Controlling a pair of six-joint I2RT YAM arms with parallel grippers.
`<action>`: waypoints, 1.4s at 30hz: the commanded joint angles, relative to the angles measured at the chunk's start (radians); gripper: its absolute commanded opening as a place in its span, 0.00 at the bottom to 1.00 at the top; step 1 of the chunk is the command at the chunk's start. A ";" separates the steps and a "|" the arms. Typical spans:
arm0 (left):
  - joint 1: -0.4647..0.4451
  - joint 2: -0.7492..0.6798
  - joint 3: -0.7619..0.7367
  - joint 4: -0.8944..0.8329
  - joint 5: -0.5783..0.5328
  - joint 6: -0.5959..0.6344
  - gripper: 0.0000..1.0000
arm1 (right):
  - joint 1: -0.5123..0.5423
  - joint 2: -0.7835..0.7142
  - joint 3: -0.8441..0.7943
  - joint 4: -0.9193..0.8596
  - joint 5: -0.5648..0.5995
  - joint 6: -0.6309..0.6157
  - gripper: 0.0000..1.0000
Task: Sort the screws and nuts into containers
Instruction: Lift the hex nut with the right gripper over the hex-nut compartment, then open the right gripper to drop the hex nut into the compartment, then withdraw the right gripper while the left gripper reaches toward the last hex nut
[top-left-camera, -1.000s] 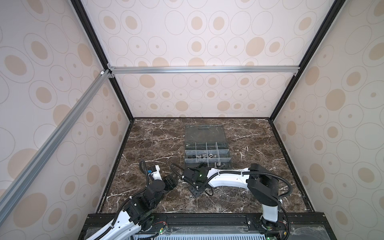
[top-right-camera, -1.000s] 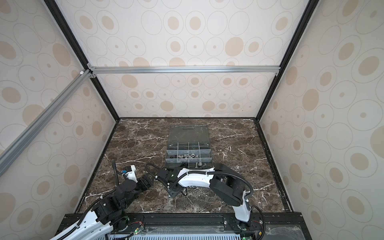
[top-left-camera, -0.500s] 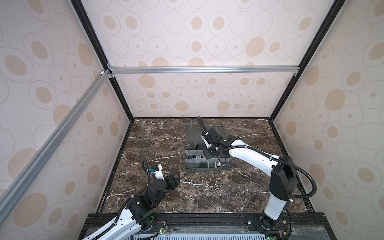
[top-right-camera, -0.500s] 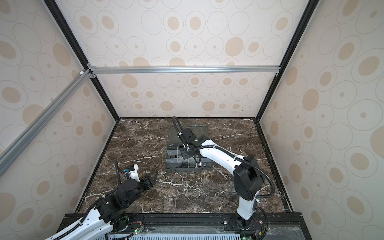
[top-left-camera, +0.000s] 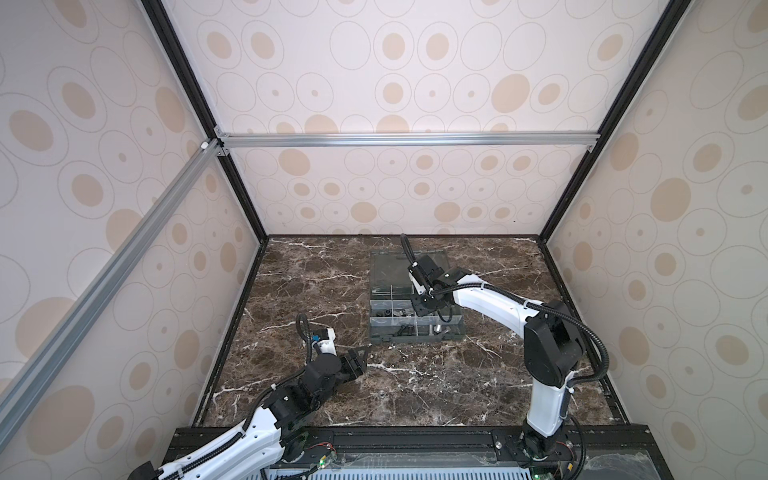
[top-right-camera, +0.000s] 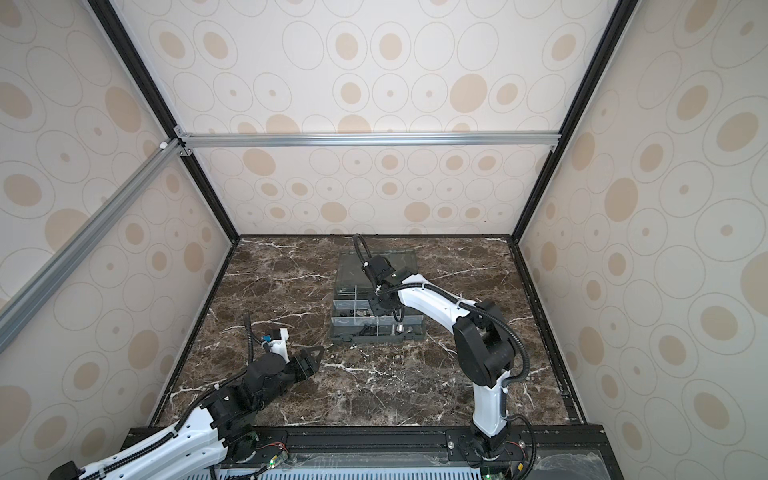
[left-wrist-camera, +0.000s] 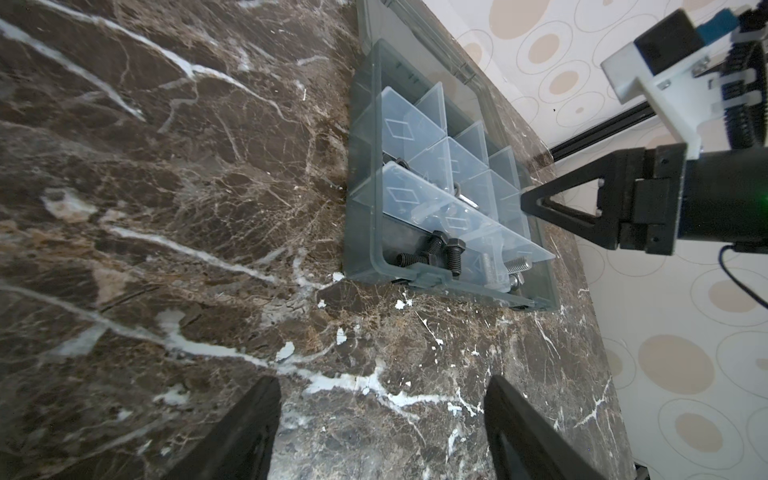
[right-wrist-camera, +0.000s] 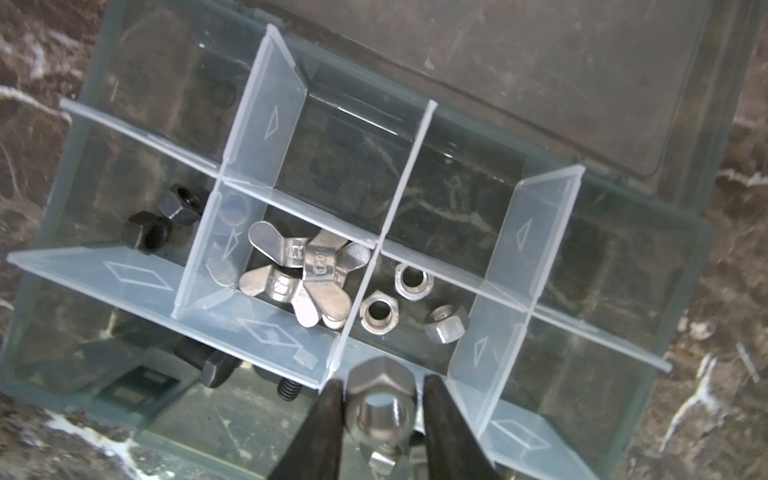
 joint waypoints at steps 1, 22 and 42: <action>0.005 -0.007 0.029 0.017 -0.001 0.018 0.77 | 0.001 -0.002 0.011 -0.018 0.003 -0.014 0.50; 0.004 0.044 0.048 0.034 0.017 0.038 0.75 | -0.012 -0.324 -0.272 0.104 -0.110 0.032 0.55; -0.017 0.262 0.184 0.002 0.029 0.138 0.69 | -0.020 -0.656 -0.640 0.073 -0.141 0.137 0.55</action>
